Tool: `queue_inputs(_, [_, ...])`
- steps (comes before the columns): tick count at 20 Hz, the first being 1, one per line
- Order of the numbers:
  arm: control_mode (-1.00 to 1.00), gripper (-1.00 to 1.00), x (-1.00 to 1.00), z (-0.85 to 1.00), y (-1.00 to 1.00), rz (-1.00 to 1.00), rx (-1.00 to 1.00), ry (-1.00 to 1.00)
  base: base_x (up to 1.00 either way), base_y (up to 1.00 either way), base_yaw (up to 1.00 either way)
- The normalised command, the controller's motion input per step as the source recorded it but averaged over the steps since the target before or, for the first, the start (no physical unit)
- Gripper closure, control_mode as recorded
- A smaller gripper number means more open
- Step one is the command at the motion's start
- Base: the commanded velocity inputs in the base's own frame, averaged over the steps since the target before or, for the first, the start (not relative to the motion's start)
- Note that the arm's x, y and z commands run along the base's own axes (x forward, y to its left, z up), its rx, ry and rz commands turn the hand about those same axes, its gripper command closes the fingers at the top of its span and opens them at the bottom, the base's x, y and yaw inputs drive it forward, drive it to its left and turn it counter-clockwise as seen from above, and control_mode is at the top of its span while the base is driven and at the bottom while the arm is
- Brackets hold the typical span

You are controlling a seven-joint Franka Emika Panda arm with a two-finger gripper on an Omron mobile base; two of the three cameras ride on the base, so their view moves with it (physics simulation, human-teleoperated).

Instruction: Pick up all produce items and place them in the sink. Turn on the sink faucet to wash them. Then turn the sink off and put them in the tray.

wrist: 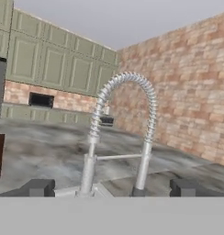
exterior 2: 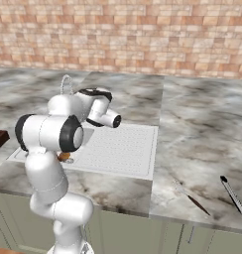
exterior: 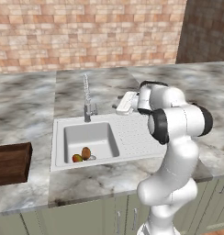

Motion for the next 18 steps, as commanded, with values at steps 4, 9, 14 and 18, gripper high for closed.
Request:
queue_inputs(4, [-1.0,-1.0,-0.79,0.84,0.0,-0.09,-0.17,-0.03,0.0,0.0,0.0])
queue_inputs(9, [-1.0,-1.0,-0.86,0.72,0.0,-0.12,-0.18,0.0,0.0,0.0,0.0])
queue_inputs(14, [-1.0,-1.0,-0.79,0.5,0.02,-0.15,-0.18,0.05,0.0,0.0,0.0])
queue_inputs(18, [-1.0,-1.0,-0.67,0.16,0.18,-0.18,-0.17,0.14,0.0,0.0,0.0])
